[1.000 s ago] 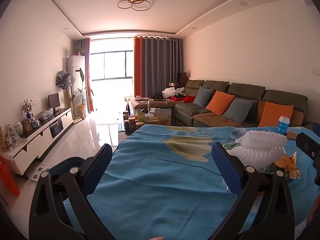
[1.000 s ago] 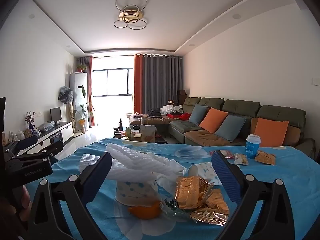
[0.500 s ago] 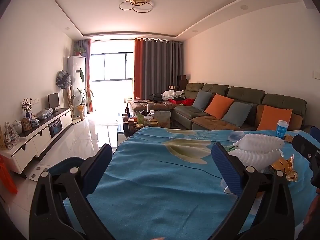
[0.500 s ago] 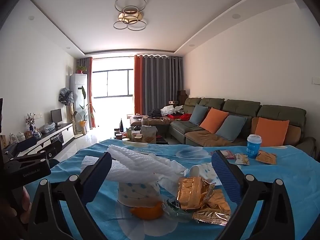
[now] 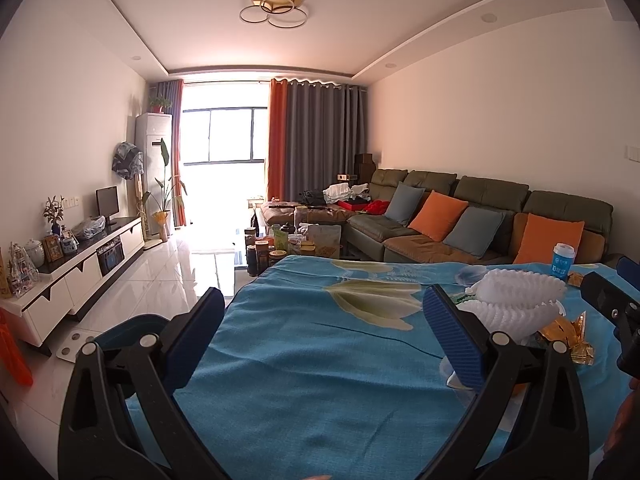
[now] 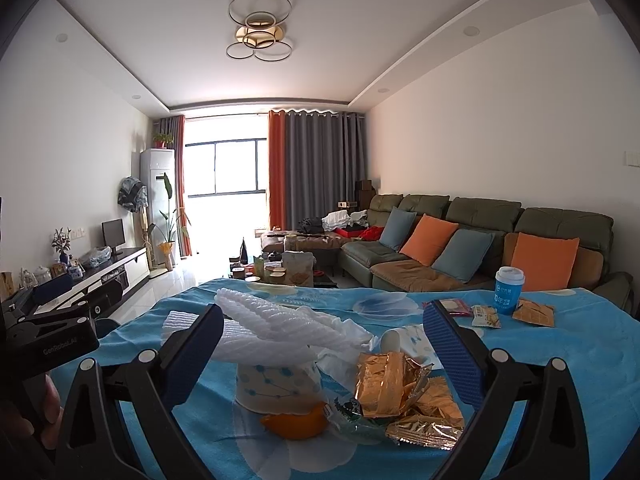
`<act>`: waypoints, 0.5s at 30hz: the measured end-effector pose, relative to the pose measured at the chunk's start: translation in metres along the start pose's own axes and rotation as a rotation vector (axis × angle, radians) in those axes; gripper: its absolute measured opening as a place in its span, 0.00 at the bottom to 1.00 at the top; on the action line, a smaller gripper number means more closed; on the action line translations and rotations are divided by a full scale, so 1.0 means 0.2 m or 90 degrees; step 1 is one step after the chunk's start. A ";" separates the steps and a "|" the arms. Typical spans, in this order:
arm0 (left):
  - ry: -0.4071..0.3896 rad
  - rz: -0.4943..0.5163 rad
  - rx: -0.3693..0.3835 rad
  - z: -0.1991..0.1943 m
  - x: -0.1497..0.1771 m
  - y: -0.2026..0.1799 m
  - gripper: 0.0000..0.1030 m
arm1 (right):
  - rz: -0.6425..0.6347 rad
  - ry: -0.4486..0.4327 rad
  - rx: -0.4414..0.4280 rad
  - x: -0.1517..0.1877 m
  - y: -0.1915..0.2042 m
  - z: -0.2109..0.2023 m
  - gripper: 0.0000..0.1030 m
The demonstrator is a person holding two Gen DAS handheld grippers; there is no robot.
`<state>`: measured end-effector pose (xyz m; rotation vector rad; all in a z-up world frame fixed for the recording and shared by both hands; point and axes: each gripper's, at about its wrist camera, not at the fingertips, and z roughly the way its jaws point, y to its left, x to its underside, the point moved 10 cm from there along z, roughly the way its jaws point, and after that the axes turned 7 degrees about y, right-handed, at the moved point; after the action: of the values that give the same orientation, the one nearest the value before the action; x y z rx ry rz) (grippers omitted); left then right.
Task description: Collect trash
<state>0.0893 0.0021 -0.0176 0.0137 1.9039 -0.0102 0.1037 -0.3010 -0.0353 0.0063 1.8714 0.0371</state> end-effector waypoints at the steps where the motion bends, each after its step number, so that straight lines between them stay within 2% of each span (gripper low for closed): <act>1: 0.000 0.000 -0.001 0.00 0.00 0.00 0.95 | 0.000 0.000 0.000 0.00 0.00 0.00 0.94; 15: -0.002 -0.004 0.000 0.00 0.01 0.00 0.95 | 0.001 0.001 0.000 0.00 0.00 0.00 0.94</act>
<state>0.0888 0.0020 -0.0186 0.0067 1.9003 -0.0147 0.1040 -0.3020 -0.0359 0.0070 1.8724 0.0387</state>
